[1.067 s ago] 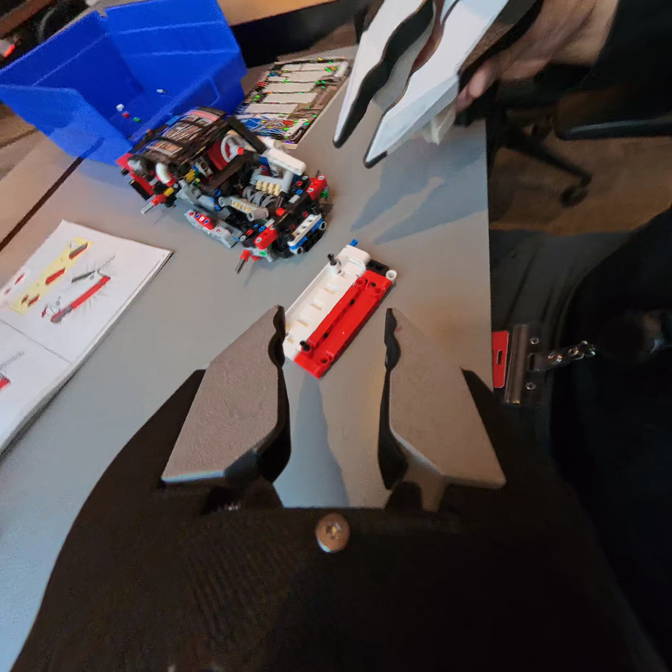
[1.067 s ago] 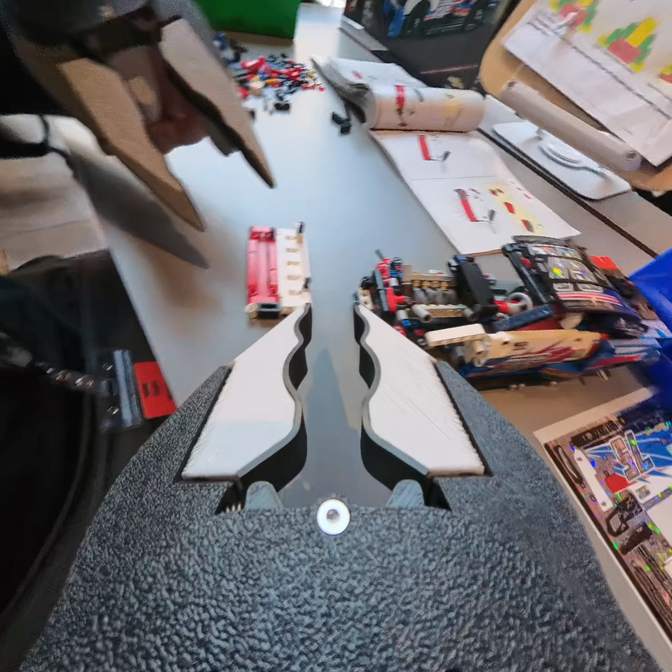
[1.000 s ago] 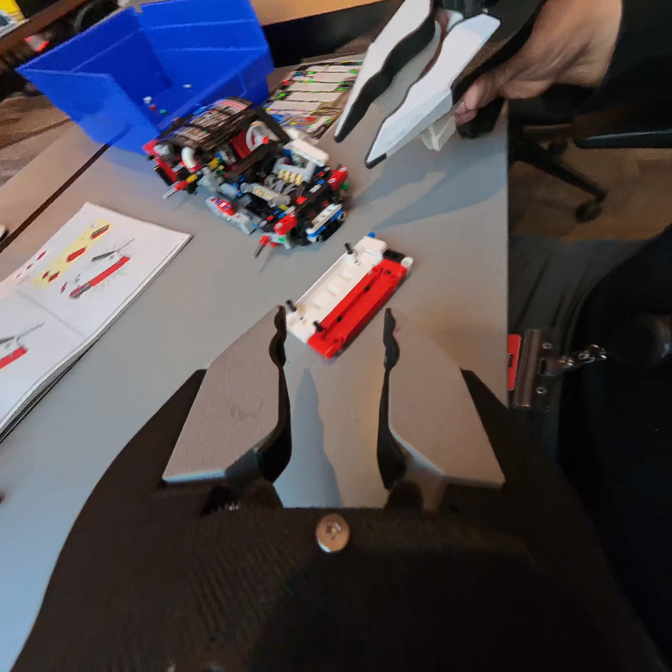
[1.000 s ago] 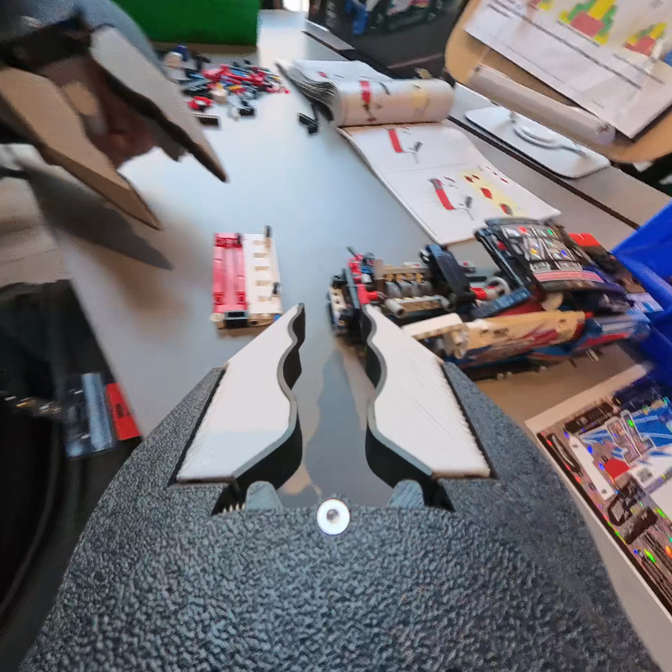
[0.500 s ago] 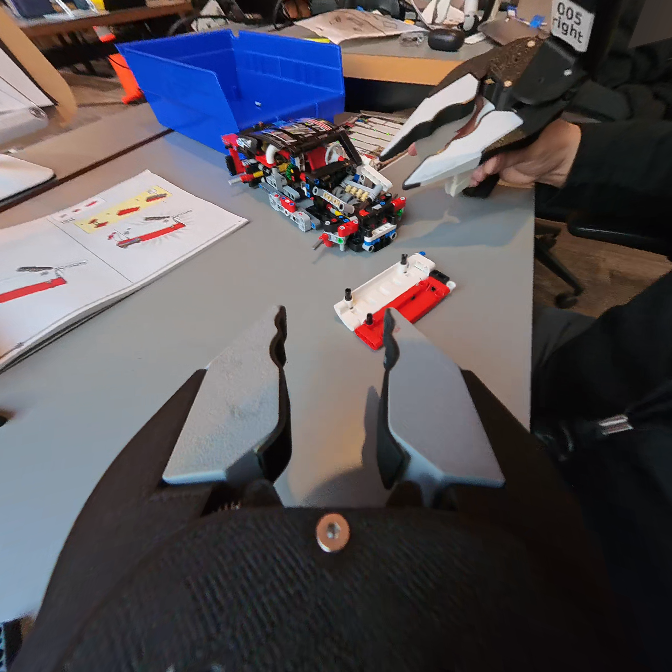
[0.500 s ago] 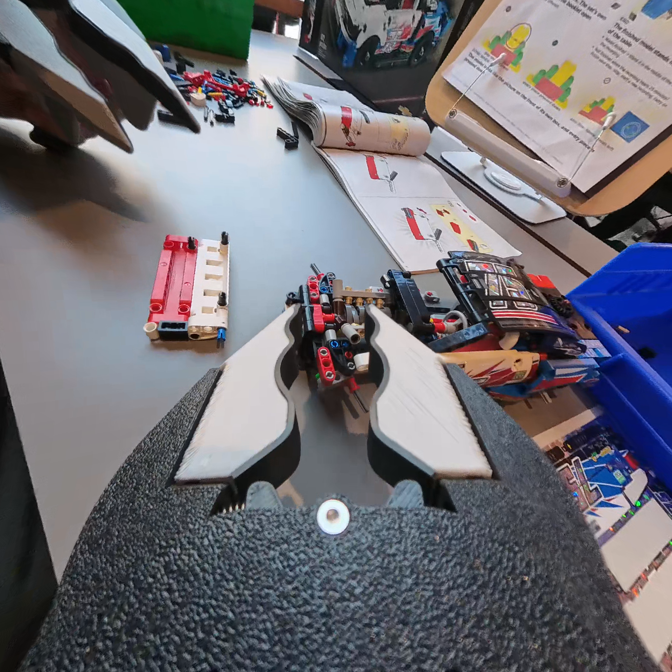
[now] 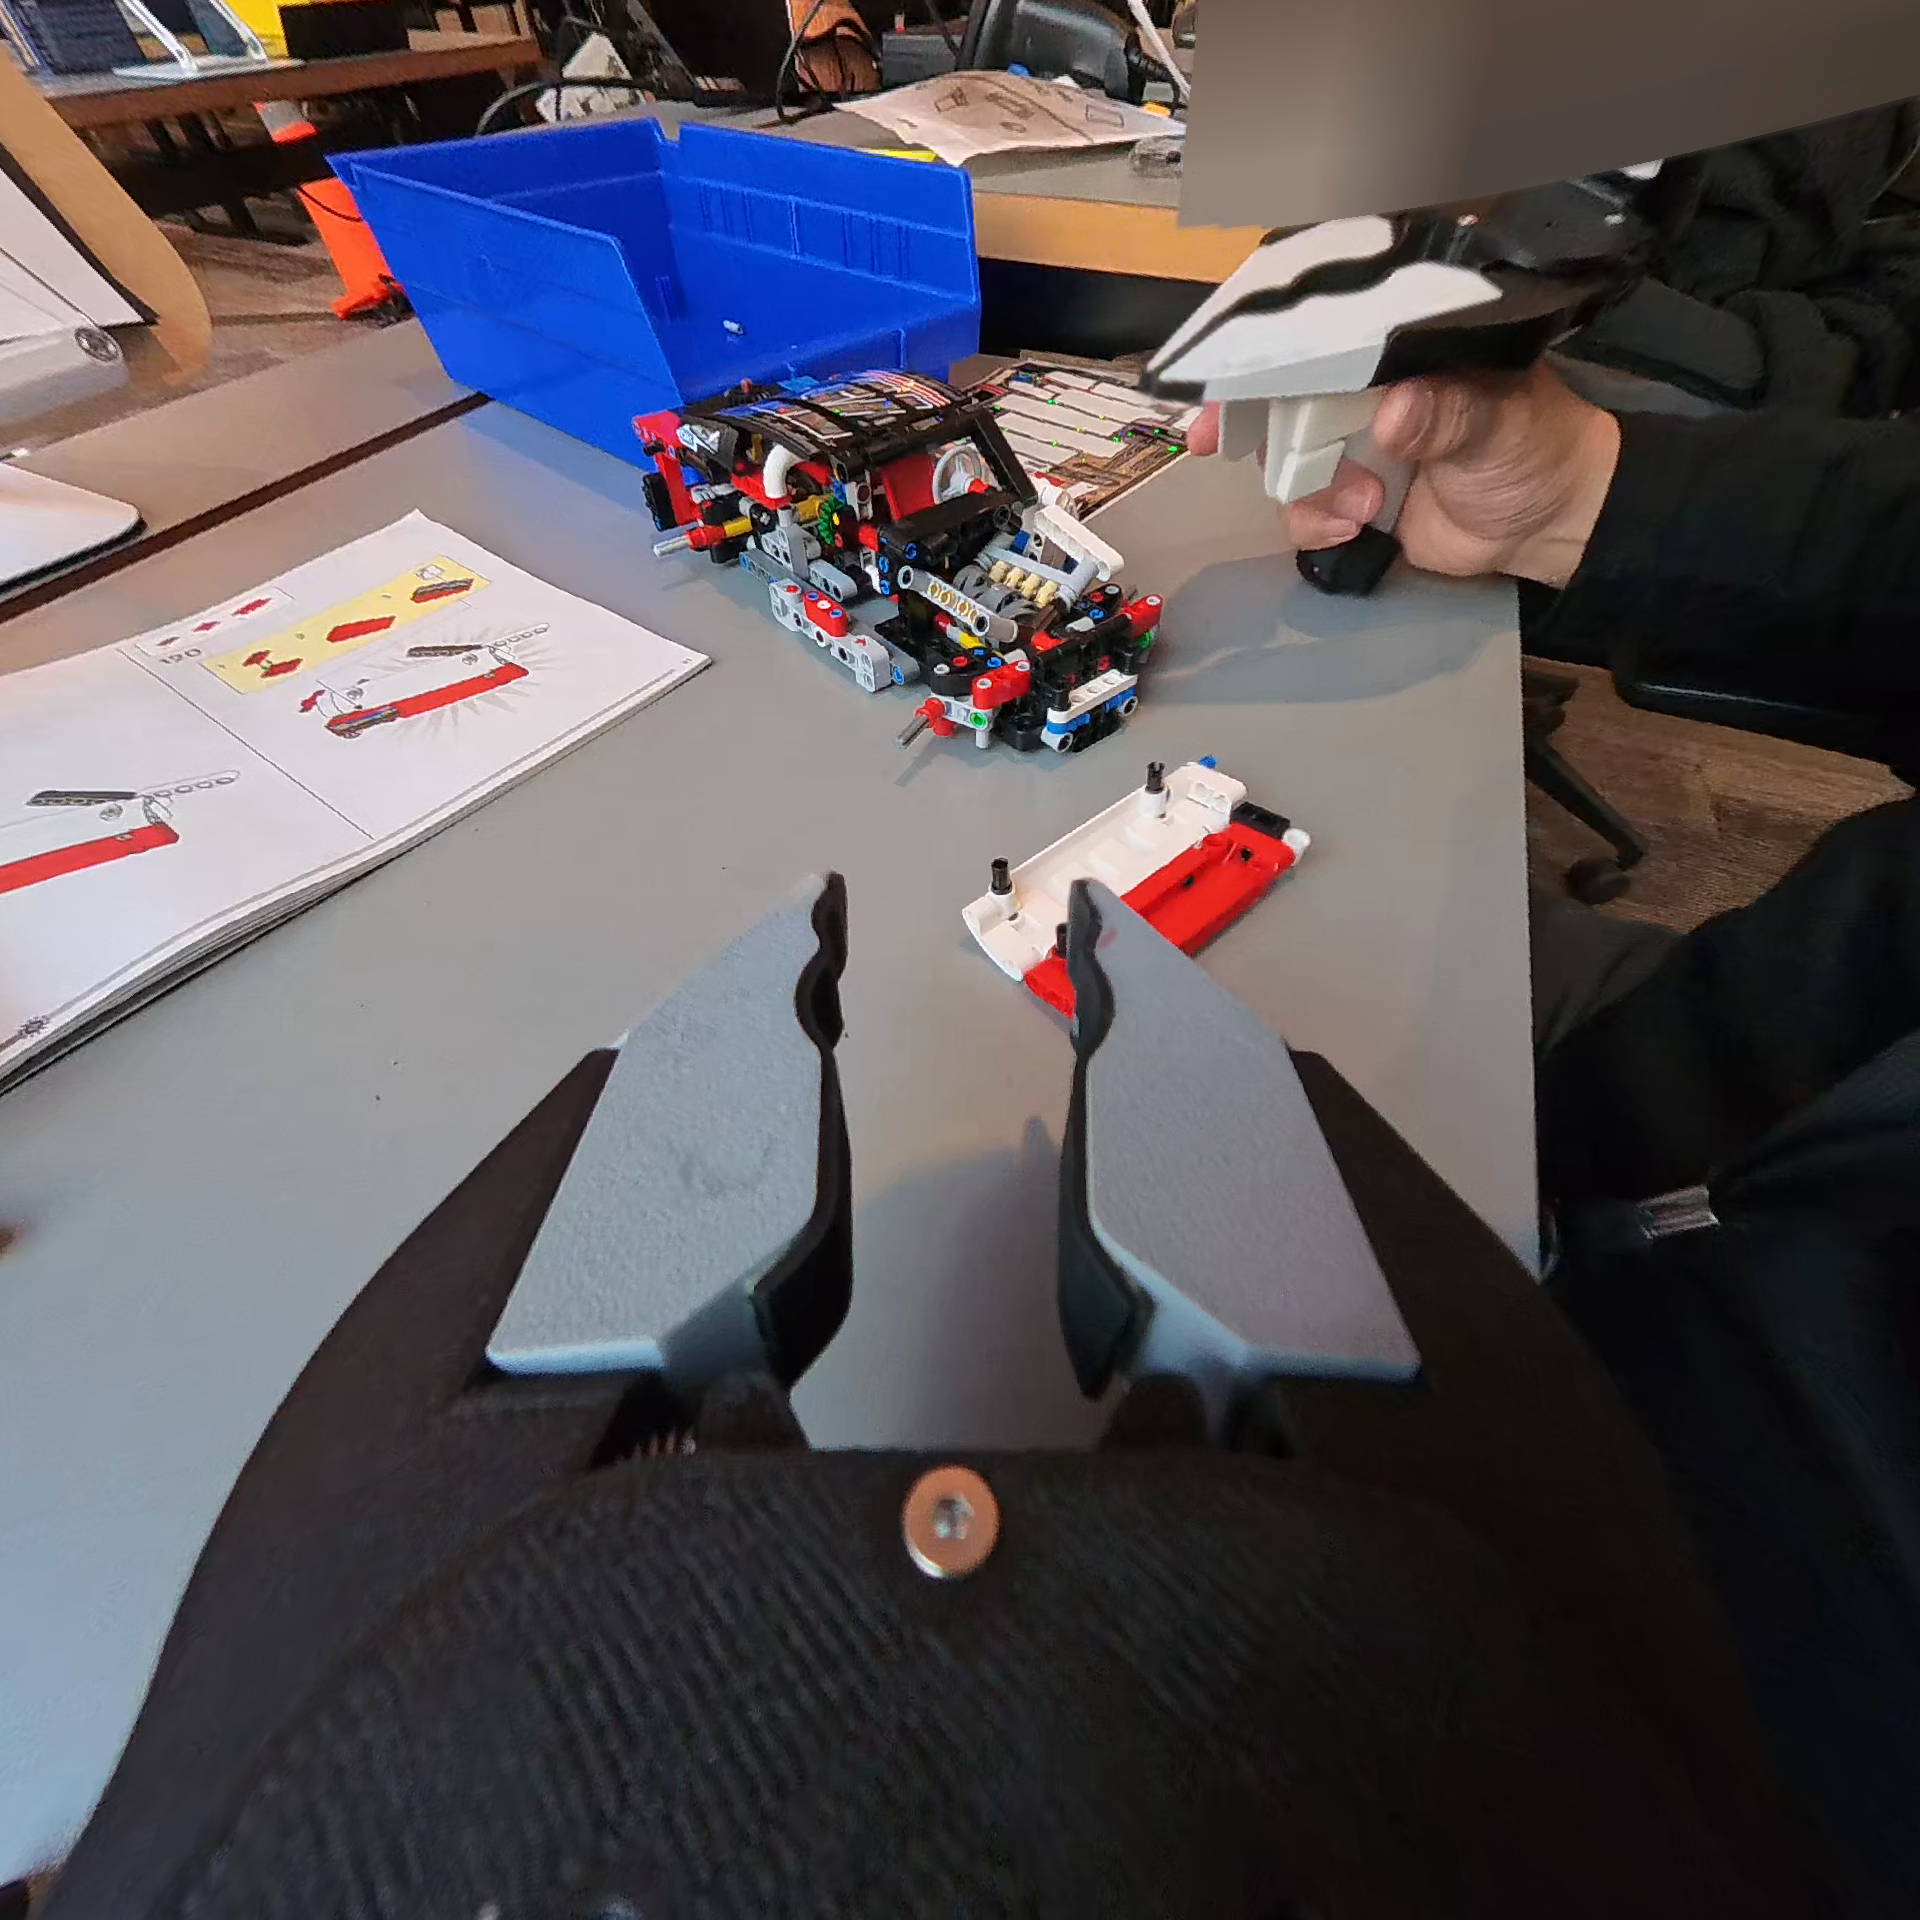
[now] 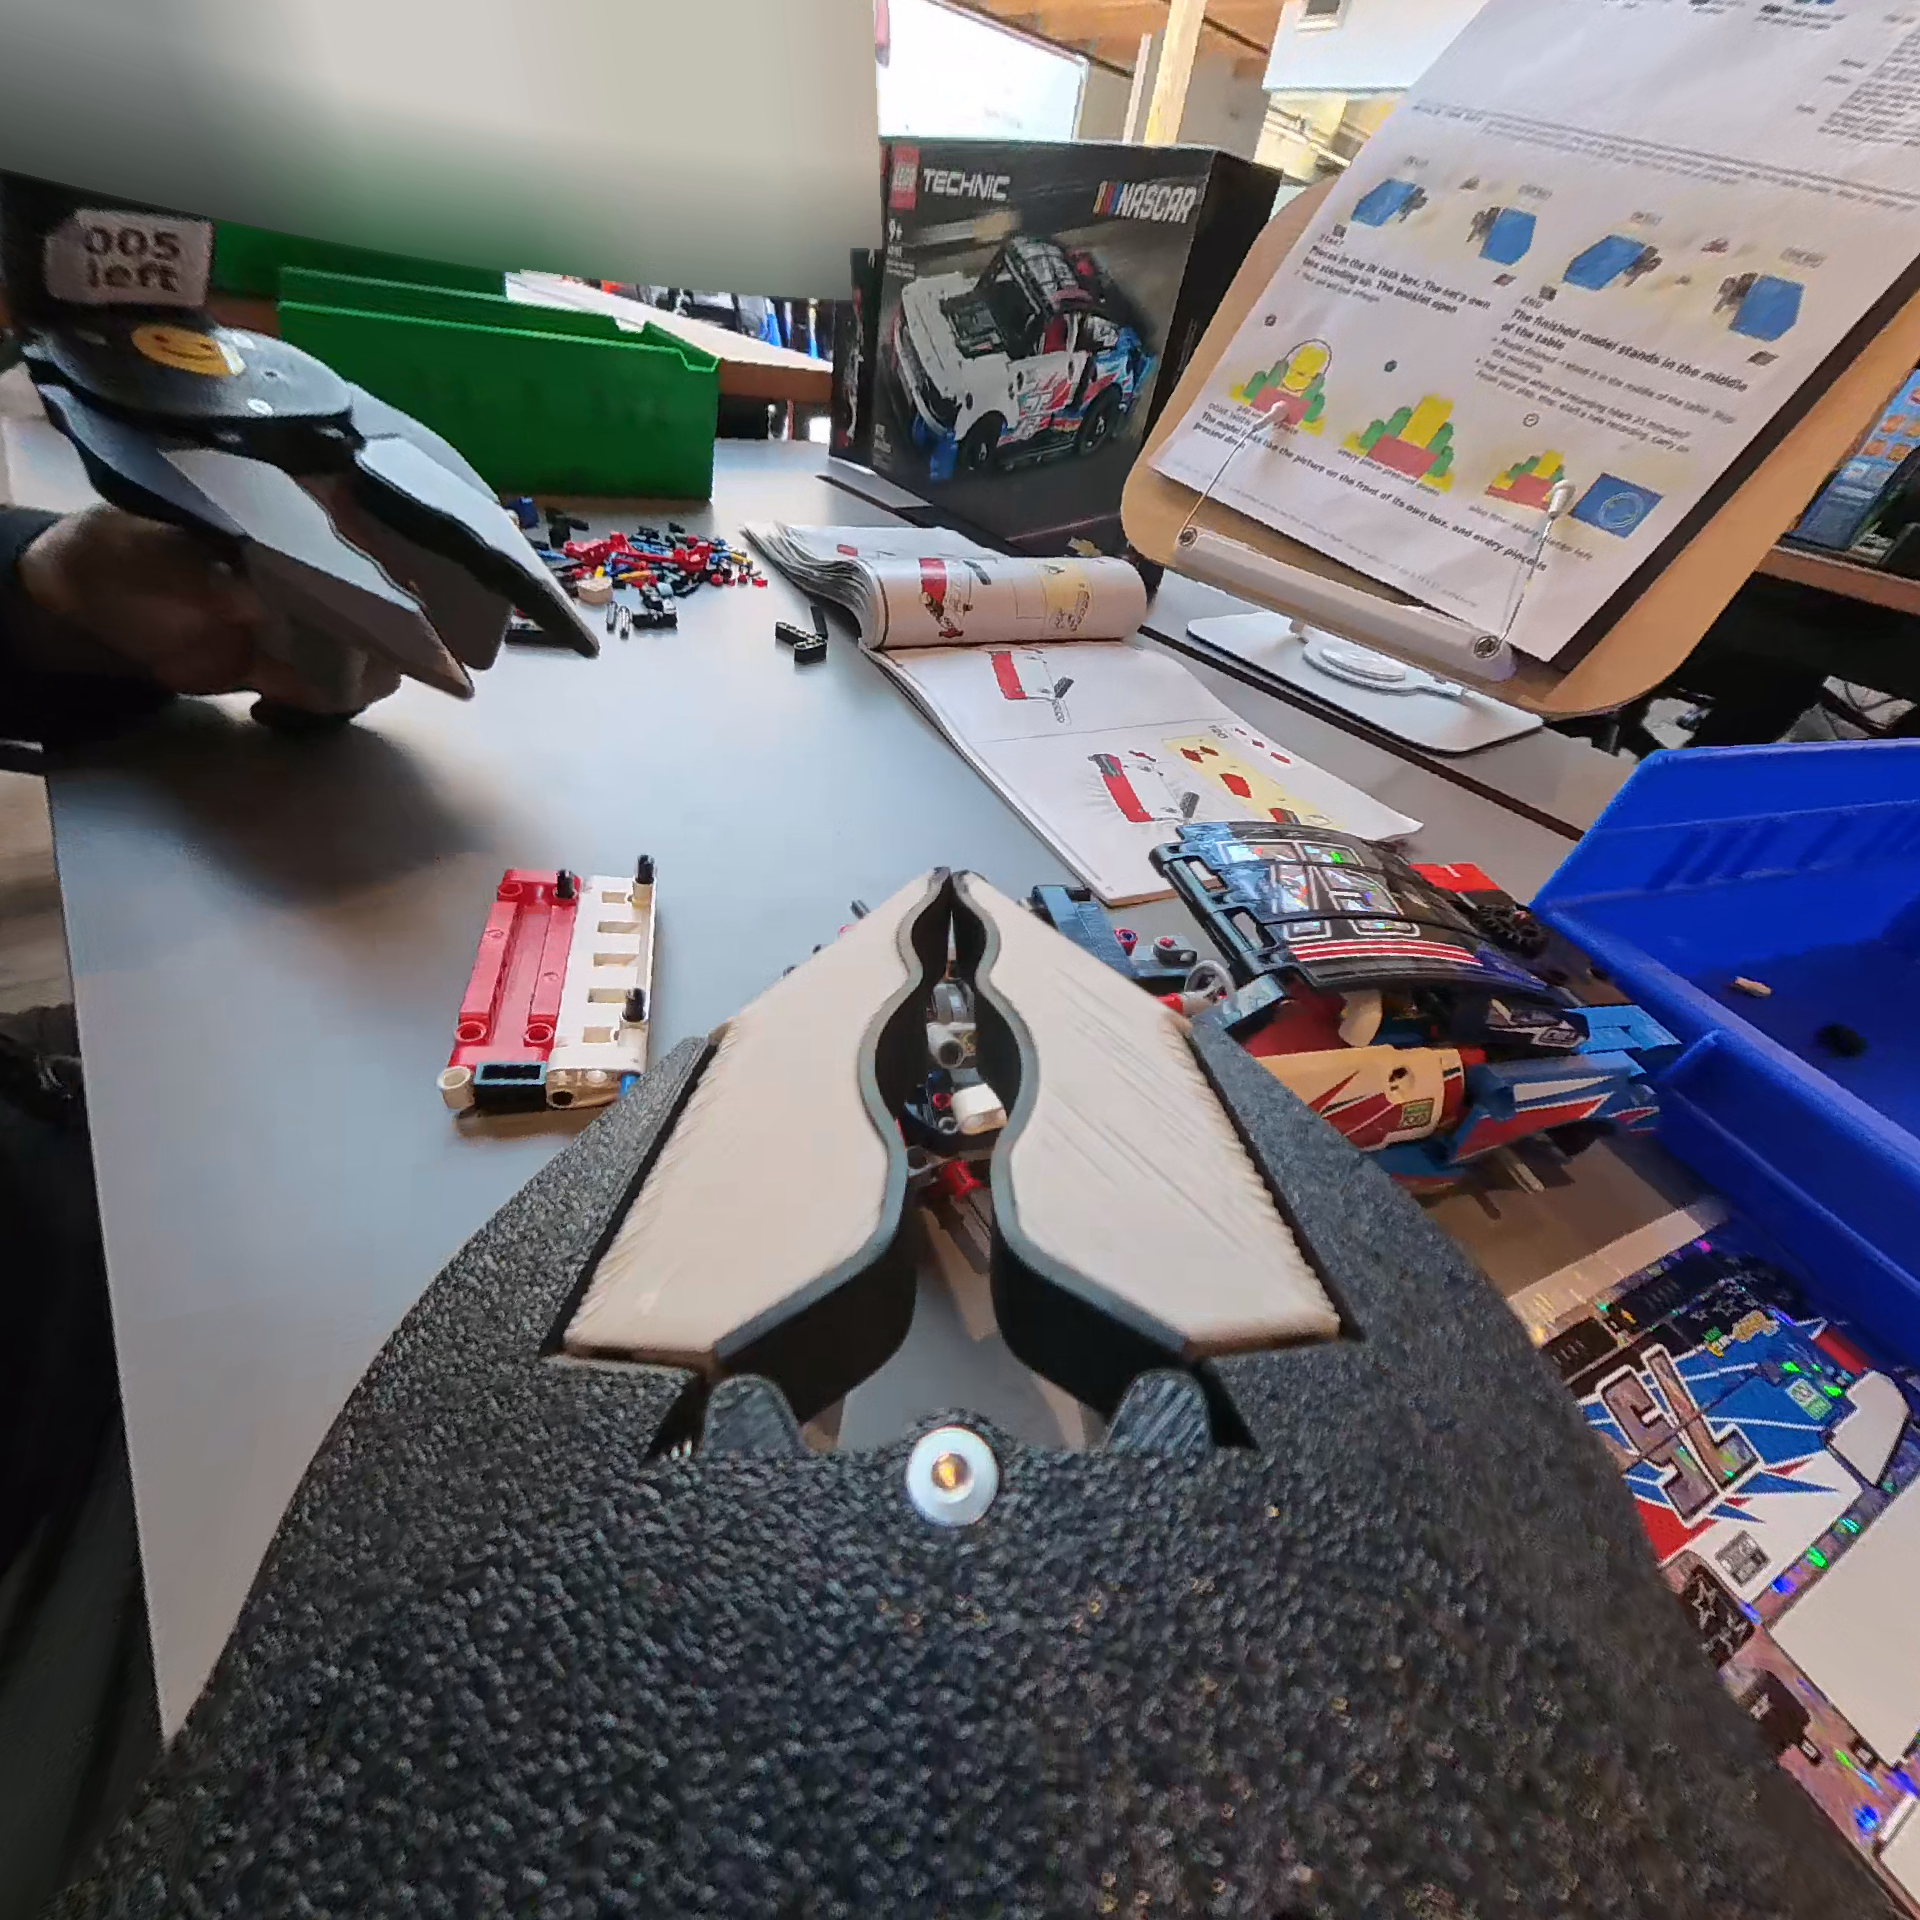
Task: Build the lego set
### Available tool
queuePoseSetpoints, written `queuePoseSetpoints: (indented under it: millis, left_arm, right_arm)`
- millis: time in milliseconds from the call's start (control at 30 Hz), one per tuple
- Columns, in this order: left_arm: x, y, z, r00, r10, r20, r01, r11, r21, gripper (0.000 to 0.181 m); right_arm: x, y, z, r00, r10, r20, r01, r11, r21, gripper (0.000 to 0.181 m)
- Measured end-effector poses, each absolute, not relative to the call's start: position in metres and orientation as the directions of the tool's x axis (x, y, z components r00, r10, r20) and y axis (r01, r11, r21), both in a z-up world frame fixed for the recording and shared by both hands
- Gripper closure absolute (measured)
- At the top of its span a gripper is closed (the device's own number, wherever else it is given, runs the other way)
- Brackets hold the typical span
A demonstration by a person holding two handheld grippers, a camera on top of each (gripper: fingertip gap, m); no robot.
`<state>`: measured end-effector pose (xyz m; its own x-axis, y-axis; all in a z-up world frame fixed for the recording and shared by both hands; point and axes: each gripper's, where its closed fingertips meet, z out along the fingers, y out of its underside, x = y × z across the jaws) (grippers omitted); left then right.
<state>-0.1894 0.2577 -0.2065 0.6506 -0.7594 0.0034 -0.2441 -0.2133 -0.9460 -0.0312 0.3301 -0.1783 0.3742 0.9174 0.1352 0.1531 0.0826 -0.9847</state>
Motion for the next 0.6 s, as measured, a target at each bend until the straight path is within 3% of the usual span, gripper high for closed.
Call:
queuePoseSetpoints:
  millis: [600]
  left_arm:
    - [-0.19,0.268,-0.208,0.679,-0.734,0.001,-0.241,-0.224,-0.944,0.148]
  right_arm:
    - [-0.014,0.338,-0.16,0.407,0.913,0.03,-0.008,0.037,-0.999,0.181]
